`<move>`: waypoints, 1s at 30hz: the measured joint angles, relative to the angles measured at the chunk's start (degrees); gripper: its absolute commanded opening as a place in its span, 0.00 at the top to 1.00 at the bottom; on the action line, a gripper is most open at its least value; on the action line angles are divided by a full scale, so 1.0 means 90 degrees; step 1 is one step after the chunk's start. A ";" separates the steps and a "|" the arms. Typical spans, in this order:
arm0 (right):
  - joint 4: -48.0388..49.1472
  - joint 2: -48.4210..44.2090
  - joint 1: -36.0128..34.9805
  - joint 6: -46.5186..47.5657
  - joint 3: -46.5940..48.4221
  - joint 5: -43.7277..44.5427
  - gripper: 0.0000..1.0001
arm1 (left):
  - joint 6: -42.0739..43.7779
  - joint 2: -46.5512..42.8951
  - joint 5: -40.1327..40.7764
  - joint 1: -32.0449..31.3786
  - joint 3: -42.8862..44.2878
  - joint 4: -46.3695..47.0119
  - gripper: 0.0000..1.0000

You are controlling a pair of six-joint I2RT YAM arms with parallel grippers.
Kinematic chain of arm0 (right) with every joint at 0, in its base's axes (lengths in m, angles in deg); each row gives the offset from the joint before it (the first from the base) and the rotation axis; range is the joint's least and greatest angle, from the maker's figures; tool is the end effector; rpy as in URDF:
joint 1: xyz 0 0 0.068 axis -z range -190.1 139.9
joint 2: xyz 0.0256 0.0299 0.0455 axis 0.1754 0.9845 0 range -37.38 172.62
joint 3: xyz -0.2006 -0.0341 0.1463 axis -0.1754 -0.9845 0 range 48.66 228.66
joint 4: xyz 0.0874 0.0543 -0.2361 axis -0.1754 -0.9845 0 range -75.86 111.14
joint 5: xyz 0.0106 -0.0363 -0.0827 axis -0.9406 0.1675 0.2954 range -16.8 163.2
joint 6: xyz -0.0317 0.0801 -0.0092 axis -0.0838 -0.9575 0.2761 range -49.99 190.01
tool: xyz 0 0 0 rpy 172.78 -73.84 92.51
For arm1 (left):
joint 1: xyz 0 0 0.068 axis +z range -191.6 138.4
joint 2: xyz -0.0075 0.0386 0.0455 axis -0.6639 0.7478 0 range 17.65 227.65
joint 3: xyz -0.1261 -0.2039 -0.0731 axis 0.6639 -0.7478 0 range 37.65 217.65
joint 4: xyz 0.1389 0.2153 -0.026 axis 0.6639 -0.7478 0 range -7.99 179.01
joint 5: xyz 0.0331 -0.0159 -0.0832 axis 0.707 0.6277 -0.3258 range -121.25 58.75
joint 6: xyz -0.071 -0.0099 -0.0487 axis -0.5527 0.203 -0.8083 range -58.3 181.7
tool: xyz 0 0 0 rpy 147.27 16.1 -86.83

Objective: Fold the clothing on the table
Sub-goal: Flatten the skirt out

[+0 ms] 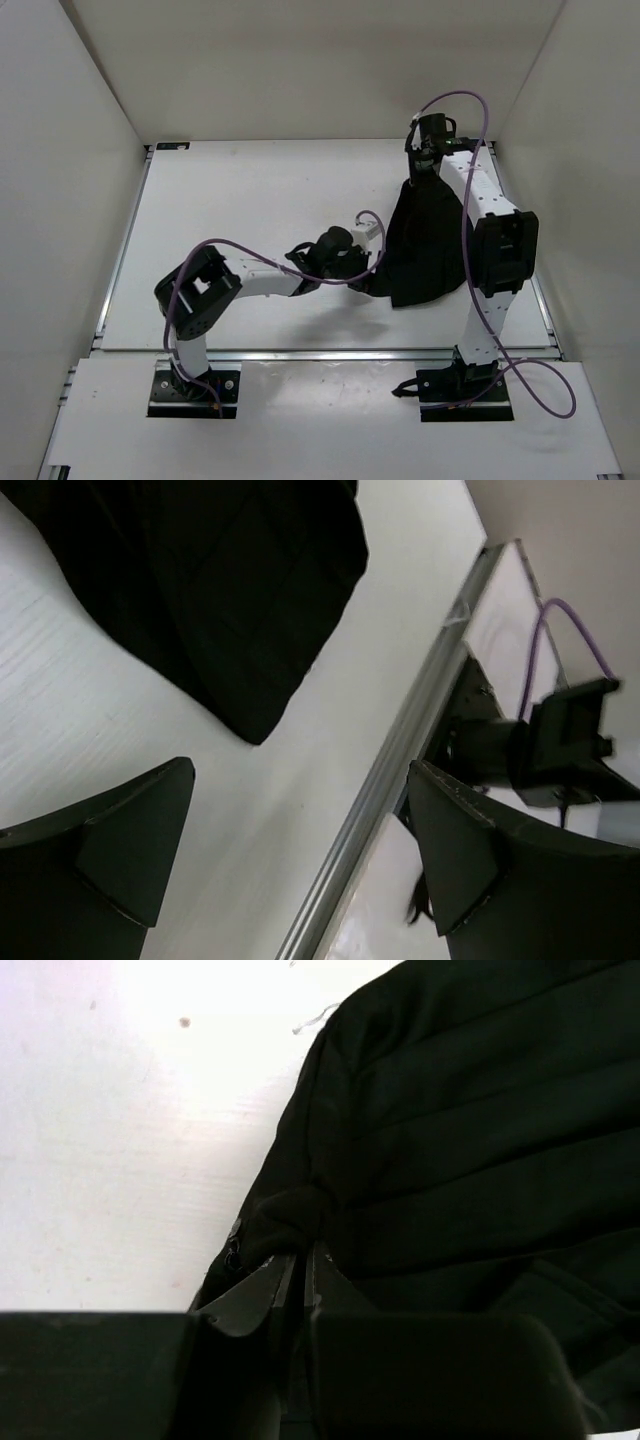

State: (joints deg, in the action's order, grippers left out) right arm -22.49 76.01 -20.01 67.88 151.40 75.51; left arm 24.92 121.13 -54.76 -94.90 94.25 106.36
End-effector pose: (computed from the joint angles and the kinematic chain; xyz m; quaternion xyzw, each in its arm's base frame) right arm 0.4451 0.0747 0.2269 -0.0584 0.9498 0.0131 0.3070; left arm 0.2206 -0.3471 0.1420 0.2231 0.8223 -0.4732 0.2238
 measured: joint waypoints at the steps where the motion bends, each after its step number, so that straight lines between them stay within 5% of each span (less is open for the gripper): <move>1: 0.0041 -0.0041 0.0070 0.0000 0.0002 -0.0012 1.00 | -0.0041 0.0148 0.0187 -0.0121 0.0168 -0.0075 0.02; 8: 0.0194 -0.0058 0.0165 0.0027 -0.0248 -0.0253 1.00 | -0.0170 0.1149 0.1605 -0.0755 0.1557 -0.0964 0.01; 15: 0.0253 -0.0058 0.0279 0.0029 -0.0491 -0.0529 1.00 | -0.0418 0.1399 0.2652 -0.0833 0.1775 -0.1557 0.02; 30: 0.0330 -0.0058 0.0420 0.0024 -0.0600 -0.0653 1.00 | -0.0709 0.1761 0.2953 -0.0848 0.2118 -0.1749 0.32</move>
State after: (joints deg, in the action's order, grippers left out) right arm -19.52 75.48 -16.23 68.10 146.00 69.63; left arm 18.54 136.97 -28.18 -102.52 113.31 90.62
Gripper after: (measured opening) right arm 0.019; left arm 0.699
